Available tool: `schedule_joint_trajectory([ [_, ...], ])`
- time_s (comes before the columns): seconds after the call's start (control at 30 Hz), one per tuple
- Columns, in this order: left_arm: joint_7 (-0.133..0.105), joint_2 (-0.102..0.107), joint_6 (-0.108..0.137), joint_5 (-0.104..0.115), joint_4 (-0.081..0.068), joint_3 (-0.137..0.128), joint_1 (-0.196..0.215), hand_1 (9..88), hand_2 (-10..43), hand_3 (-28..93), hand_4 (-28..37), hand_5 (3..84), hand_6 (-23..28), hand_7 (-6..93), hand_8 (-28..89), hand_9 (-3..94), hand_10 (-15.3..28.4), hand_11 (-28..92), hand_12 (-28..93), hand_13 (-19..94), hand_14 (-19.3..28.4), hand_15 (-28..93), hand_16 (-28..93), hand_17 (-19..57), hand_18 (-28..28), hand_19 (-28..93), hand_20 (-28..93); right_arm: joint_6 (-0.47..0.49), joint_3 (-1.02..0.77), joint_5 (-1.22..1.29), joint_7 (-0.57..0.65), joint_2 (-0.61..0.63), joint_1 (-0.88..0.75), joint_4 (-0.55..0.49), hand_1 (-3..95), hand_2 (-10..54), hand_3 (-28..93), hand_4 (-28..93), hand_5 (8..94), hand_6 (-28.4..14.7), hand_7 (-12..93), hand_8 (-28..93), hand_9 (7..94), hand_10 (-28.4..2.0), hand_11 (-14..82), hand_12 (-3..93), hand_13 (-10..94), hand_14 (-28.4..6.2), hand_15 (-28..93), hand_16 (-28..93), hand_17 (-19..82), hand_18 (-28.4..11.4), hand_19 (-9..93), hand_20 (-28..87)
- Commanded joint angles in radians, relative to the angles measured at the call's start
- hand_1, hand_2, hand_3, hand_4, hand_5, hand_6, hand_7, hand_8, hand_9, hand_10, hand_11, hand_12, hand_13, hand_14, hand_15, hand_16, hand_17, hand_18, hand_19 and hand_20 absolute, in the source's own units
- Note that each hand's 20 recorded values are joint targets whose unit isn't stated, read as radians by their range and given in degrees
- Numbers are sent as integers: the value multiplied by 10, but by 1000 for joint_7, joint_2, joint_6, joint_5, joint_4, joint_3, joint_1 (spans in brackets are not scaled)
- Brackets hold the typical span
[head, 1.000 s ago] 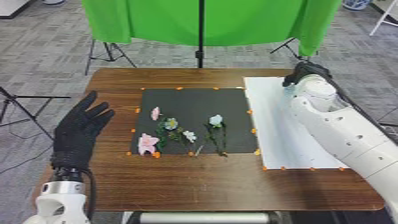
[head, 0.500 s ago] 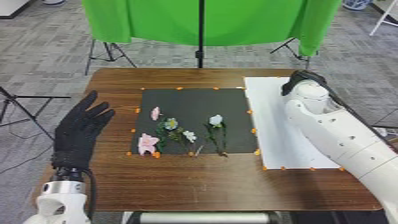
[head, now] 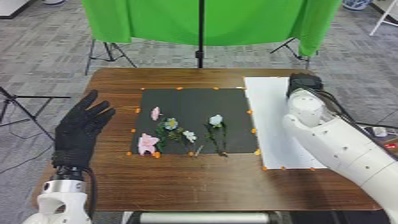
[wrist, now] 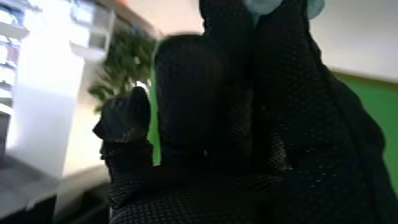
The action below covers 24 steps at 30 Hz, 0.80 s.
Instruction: Arrange flowers
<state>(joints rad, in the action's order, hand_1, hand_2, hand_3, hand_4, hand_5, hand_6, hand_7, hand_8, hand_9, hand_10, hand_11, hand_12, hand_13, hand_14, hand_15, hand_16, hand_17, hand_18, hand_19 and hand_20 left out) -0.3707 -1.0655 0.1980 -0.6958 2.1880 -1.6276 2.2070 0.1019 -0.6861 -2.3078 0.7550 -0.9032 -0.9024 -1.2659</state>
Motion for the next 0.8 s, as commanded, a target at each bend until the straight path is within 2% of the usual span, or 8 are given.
schedule_joint_trajectory([
  [0.03, -8, -3, 12, 4, 9, -10, 39, 267, 96, 735, -205, 352, 91, 120, -89, 329, 196, 266, 122, 223, 243, 489, -66, -113, 199, 426, 194, -149, -47, -28, -46, 81, -86, -178, 610, -95, 578, -283, 888, 58, 123, -11, 937, -35, 172, 265, 801, -8, 675, 199, 348, -187, 932, 519],
  [0.1, -15, 0, 10, 11, 9, -10, 41, 267, 96, 735, -205, 352, 91, 120, -89, 329, 196, 266, 122, 224, 243, 488, -66, -113, 199, 426, 194, -168, -70, -10, -50, 120, -137, -288, 594, -95, 609, -283, 892, 53, 123, -11, 937, -37, 186, 258, 804, -11, 678, 200, 352, -189, 932, 526],
  [0.23, 1, -11, 9, 7, 13, -20, 51, 267, 96, 735, -206, 353, 91, 120, -89, 329, 196, 265, 122, 224, 243, 489, -66, -113, 199, 426, 194, -136, -173, -33, -110, 125, -295, -478, 571, -95, 649, -283, 891, 47, 122, -8, 937, -46, 202, 254, 801, -21, 688, 205, 354, -195, 932, 540],
  [0.33, 9, -17, 7, 4, 15, -28, 59, 267, 96, 735, -207, 353, 91, 120, -89, 329, 196, 265, 122, 223, 244, 489, -66, -113, 199, 425, 194, -68, -228, -53, -176, 81, -390, -562, 561, -95, 668, -283, 890, 41, 122, -4, 937, -52, 207, 253, 795, -29, 697, 206, 353, -197, 932, 548],
  [0.53, 18, -18, -2, -6, 13, -20, 50, 266, 96, 736, -206, 353, 91, 121, -89, 329, 197, 264, 121, 224, 244, 489, -66, -113, 199, 426, 194, -12, -227, -66, -198, 24, -474, -620, 552, -95, 687, -283, 885, 32, 120, 0, 937, -59, 199, 262, 774, -42, 716, 205, 344, -202, 932, 564],
  [0.6, 12, -16, 1, 0, 13, -18, 52, 266, 96, 736, -206, 353, 91, 120, -89, 329, 197, 264, 122, 223, 244, 489, -66, -113, 199, 425, 194, -3, -227, -93, -209, 9, -492, -623, 551, -95, 692, -283, 881, 30, 120, 2, 937, -61, 198, 266, 768, -46, 722, 204, 339, -203, 932, 569],
  [0.73, 26, -24, -10, -7, 9, -23, 49, 266, 96, 736, -206, 353, 90, 121, -89, 329, 197, 265, 122, 223, 244, 490, -66, -113, 199, 426, 194, 8, -213, -88, -204, 7, -510, -635, 547, -95, 700, -283, 880, 28, 120, 3, 937, -65, 199, 269, 757, -54, 732, 201, 336, -204, 932, 573],
  [0.8, 30, -25, -6, -8, 9, -23, 50, 266, 96, 736, -206, 352, 90, 121, -89, 329, 197, 265, 122, 224, 244, 491, -66, -114, 199, 426, 194, 11, -215, -98, -211, 4, -521, -636, 544, -95, 703, -283, 879, 26, 119, 2, 937, -64, 192, 276, 752, -57, 737, 199, 333, -203, 932, 576],
])
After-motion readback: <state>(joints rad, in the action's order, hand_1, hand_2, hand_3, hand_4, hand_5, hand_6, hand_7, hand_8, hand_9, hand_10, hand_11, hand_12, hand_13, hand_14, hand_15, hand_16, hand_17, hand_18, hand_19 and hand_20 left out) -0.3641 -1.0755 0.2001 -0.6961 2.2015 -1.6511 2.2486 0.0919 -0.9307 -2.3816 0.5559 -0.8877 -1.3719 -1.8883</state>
